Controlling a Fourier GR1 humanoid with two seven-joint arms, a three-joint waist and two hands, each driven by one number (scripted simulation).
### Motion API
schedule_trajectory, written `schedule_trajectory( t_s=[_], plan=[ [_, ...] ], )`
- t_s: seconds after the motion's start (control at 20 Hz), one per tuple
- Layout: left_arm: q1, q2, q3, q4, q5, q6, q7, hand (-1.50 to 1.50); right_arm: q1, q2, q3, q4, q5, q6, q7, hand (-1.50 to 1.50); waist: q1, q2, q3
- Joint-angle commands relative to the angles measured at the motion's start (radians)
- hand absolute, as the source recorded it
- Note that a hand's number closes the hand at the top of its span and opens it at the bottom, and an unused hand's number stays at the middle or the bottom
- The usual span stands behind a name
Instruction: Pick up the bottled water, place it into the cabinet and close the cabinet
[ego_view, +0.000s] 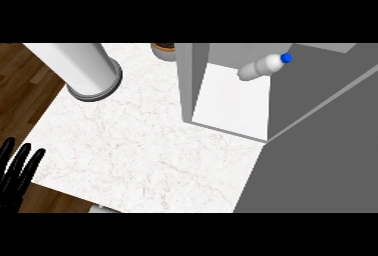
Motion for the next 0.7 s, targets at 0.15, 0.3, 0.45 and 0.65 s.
schedule_trajectory(
  t_s=[0.15, 0.3, 0.45, 0.65],
  plan=[
    [-0.001, 0.009, 0.011, 0.018, 0.012, -0.019, 0.005, -1.5, -0.135, -0.007, 0.145, -0.003, 0.03, 0.046, 0.135, 1.5, 0.0, 0.005, -0.003],
    [-0.009, 0.016, 0.021, 0.022, 0.009, -0.023, 0.004, -1.5, -0.18, -0.016, 0.133, 0.001, 0.031, 0.05, 0.159, 1.5, 0.003, 0.003, -0.006],
    [-0.006, 0.019, 0.029, 0.027, 0.016, -0.032, 0.002, -1.5, -0.212, 0.003, 0.128, 0.007, 0.014, 0.034, 0.178, 1.5, 0.001, 0.004, -0.005],
    [-0.003, 0.017, 0.034, 0.037, 0.028, -0.041, 0.002, -1.5, -0.235, 0.036, 0.129, 0.037, -0.016, 0.015, 0.195, 1.5, 0.001, 0.014, -0.004]
  ],
)
